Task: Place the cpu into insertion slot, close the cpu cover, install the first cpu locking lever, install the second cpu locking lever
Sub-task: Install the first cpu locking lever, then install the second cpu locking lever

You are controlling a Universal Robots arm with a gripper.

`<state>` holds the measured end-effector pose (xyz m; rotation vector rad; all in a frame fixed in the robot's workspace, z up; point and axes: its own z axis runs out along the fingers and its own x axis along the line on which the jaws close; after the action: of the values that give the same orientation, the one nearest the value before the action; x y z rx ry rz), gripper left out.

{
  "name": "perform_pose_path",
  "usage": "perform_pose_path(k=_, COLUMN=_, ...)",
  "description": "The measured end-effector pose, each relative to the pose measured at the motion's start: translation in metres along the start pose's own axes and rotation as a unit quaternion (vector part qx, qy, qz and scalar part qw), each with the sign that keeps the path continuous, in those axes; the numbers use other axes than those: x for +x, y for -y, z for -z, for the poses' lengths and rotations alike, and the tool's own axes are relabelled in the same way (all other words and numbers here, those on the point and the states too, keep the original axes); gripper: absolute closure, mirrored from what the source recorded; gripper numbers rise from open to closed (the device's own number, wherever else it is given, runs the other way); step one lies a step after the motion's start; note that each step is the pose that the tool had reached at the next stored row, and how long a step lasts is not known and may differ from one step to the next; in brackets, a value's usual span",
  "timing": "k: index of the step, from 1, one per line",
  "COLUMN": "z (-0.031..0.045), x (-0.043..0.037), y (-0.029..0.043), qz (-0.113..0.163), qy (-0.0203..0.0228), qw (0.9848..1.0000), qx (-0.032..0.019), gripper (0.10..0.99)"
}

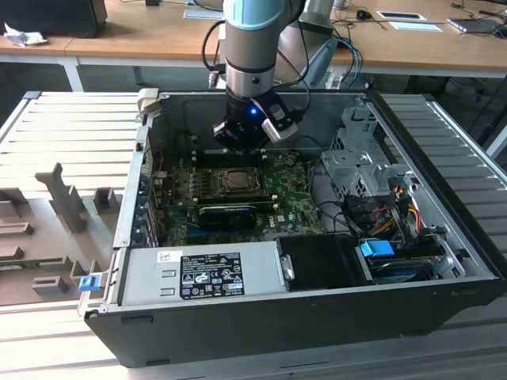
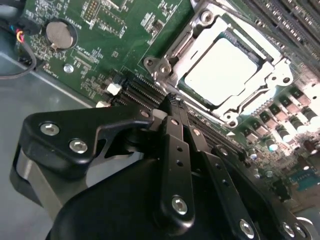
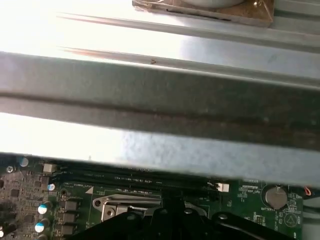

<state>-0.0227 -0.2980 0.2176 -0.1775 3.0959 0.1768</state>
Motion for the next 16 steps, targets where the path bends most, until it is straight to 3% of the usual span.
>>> perform_pose_path(k=16, z=0.0008, x=0.0009, y=0.0074, qz=0.000, qy=0.0000, qw=1.0000, qx=0.0000, gripper=0.980)
